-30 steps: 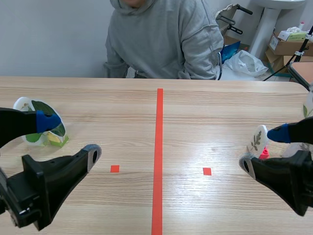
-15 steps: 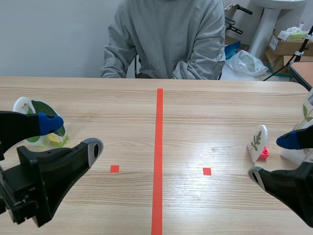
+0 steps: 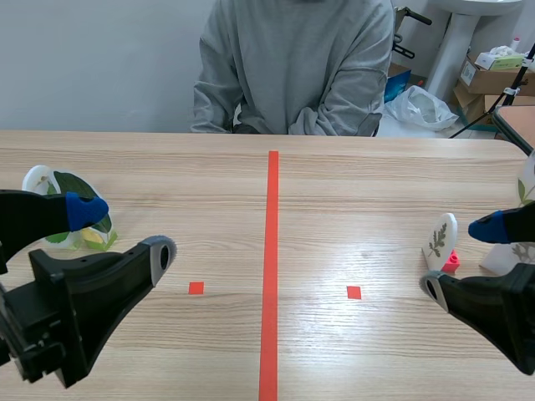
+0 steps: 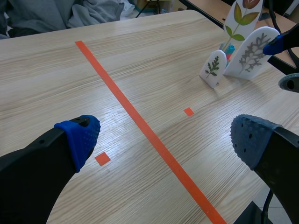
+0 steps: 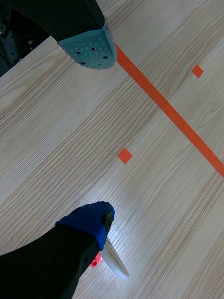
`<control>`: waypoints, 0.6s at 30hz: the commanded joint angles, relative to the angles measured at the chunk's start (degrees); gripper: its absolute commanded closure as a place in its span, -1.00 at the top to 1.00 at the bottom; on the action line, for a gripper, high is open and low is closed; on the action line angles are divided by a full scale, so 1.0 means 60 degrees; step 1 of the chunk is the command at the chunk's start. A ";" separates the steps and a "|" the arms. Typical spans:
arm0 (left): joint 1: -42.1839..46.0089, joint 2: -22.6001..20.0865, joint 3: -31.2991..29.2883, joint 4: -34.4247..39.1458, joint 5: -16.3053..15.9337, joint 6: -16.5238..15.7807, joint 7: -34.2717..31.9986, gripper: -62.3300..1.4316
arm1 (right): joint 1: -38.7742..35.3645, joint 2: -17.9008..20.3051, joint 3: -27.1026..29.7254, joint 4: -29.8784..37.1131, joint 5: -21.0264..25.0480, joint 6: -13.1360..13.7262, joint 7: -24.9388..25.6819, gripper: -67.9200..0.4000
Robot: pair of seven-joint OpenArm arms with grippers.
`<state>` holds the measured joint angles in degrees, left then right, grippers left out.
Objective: Do the leaf sorting experiment
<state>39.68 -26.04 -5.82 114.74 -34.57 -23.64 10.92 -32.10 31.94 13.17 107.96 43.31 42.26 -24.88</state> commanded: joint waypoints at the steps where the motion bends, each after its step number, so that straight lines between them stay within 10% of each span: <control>1: 0.0040 0.0011 -0.0033 0.0011 -0.0062 -0.0018 -0.0135 0.93 | 0.0062 0.0175 0.0040 0.0124 0.0157 0.0077 0.0138 0.70; 18: 0.0025 -0.0138 -0.0033 0.0011 -0.0025 -0.0018 -0.0135 0.93 | 0.0058 0.0175 0.0044 0.0124 0.0222 0.0077 0.0135 0.70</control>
<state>39.66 -26.98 -5.82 114.74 -34.52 -23.64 10.92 -32.10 31.94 13.17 107.96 43.55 42.26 -24.88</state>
